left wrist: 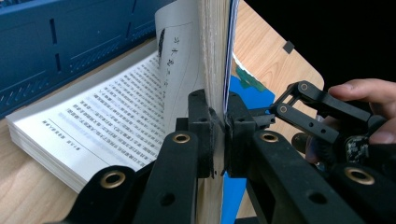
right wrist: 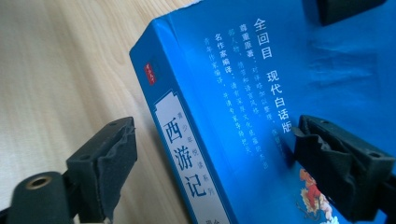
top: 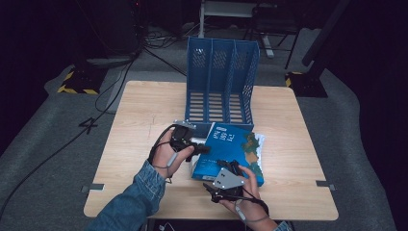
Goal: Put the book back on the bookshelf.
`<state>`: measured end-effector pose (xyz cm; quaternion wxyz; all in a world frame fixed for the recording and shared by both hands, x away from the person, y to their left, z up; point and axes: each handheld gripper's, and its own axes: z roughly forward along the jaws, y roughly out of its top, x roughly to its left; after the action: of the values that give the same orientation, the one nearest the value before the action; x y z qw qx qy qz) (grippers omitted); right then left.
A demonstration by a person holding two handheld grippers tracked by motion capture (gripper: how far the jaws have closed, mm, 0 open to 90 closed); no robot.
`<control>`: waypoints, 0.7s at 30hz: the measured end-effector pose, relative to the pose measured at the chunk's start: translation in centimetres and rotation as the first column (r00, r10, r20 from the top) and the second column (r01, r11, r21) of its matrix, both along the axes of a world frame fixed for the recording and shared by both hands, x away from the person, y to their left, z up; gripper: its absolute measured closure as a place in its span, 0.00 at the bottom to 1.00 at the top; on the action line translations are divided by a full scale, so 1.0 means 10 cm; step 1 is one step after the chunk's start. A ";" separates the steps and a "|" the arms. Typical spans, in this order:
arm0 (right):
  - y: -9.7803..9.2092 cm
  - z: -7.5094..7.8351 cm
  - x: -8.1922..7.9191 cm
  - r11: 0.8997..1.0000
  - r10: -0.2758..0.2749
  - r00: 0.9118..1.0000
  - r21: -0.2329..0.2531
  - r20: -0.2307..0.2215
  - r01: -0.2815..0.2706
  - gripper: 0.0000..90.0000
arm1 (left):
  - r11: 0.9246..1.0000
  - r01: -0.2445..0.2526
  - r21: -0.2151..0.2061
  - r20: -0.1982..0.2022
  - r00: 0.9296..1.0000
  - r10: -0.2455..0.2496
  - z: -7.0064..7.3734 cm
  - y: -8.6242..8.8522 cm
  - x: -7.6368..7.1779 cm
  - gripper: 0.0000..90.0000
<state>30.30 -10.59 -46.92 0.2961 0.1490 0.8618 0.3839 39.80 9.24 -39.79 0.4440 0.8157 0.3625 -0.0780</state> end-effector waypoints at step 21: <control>0.17 -0.28 0.17 0.980 -0.084 0.977 -0.161 0.197 0.117 0.00 | 0.999 -0.031 -0.009 -0.058 0.998 0.031 -0.18 0.04 0.04 0.93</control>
<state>32.01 -8.85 -49.69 0.4075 0.1292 0.8509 0.3054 40.16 9.64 -41.54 0.4385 0.8051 0.3874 -0.0966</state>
